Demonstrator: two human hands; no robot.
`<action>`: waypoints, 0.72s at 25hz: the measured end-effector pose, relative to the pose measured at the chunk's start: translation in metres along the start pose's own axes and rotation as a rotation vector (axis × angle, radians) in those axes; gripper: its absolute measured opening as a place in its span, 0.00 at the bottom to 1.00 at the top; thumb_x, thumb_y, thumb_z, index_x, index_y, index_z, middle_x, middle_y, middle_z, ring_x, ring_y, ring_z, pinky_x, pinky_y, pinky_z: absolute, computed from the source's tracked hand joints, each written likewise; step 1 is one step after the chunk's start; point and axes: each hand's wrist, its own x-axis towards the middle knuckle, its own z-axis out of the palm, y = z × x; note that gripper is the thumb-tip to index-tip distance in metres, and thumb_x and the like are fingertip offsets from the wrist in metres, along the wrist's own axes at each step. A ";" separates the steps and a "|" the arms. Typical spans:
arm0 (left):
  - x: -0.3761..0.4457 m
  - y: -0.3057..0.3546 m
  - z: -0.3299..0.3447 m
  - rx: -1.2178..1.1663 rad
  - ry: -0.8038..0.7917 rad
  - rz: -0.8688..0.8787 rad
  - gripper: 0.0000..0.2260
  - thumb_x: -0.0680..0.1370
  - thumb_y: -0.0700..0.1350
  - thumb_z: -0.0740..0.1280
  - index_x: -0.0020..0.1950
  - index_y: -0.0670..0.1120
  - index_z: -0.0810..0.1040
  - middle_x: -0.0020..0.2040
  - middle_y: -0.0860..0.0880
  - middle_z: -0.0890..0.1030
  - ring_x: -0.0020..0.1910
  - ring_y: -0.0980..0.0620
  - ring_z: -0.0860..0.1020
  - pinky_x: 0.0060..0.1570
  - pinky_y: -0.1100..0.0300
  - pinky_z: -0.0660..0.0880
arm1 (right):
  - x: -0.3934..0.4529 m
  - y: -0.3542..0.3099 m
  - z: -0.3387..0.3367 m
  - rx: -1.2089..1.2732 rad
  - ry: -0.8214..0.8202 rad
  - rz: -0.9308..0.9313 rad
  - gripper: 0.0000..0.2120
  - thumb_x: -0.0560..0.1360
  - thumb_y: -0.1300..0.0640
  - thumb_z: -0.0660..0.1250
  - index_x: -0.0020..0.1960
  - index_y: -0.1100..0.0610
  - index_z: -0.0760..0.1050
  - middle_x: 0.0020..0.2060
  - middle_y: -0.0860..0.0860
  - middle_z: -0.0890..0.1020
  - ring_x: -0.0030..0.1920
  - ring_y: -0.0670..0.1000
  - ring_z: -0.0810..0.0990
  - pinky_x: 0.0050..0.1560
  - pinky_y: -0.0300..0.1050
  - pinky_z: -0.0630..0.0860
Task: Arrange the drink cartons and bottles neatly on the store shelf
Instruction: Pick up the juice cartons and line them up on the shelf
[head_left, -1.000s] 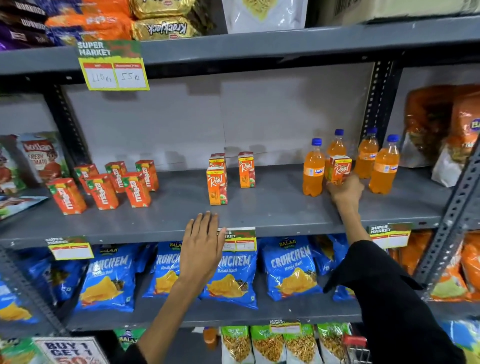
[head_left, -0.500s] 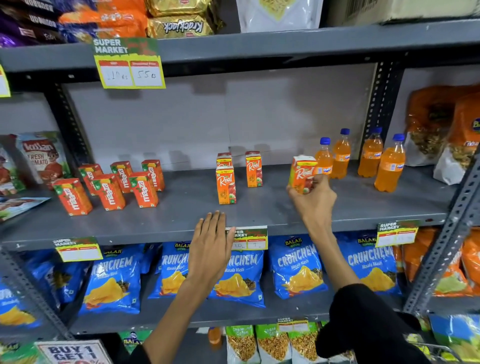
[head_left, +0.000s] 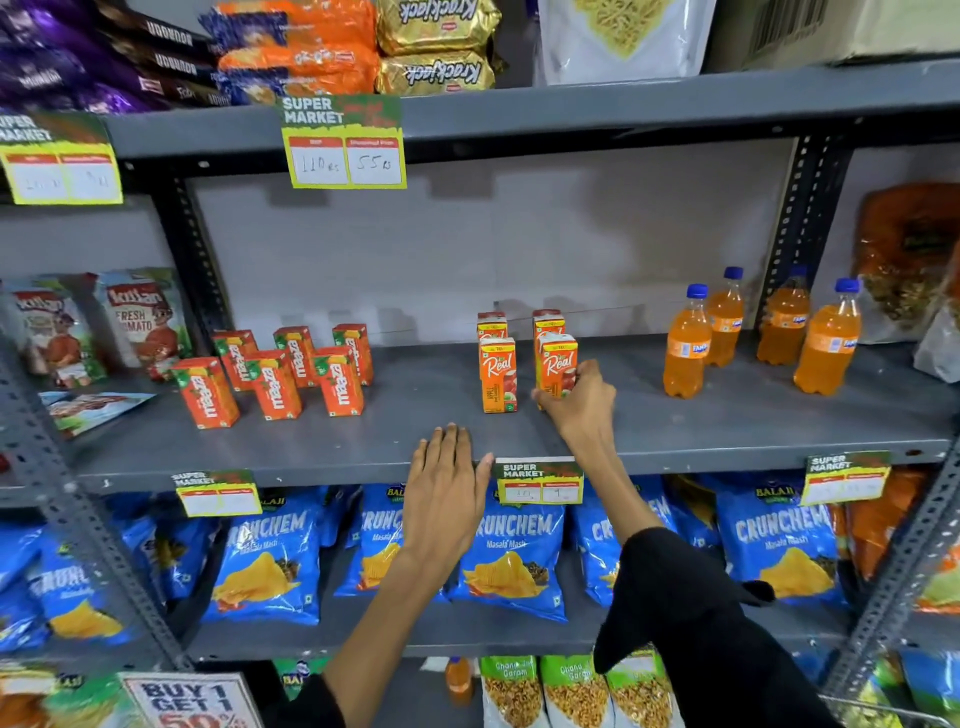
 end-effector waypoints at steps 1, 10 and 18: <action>0.000 0.000 0.000 -0.003 0.001 0.003 0.29 0.85 0.56 0.43 0.71 0.38 0.71 0.70 0.39 0.76 0.71 0.41 0.72 0.72 0.45 0.67 | 0.000 0.002 0.001 -0.007 -0.005 0.018 0.26 0.66 0.51 0.79 0.57 0.58 0.71 0.53 0.56 0.83 0.53 0.57 0.83 0.54 0.54 0.81; 0.000 -0.001 0.003 -0.013 0.031 0.023 0.30 0.85 0.56 0.43 0.71 0.38 0.71 0.70 0.39 0.76 0.71 0.41 0.72 0.72 0.45 0.68 | 0.007 0.003 0.001 -0.073 -0.001 0.061 0.28 0.68 0.53 0.78 0.60 0.59 0.68 0.57 0.58 0.81 0.57 0.59 0.82 0.53 0.53 0.79; -0.001 -0.004 0.005 -0.028 0.072 0.053 0.31 0.84 0.58 0.41 0.73 0.39 0.70 0.72 0.40 0.74 0.73 0.43 0.70 0.75 0.47 0.64 | -0.011 -0.002 -0.010 -0.181 0.061 -0.035 0.34 0.69 0.47 0.76 0.66 0.60 0.65 0.62 0.59 0.73 0.63 0.60 0.74 0.59 0.54 0.73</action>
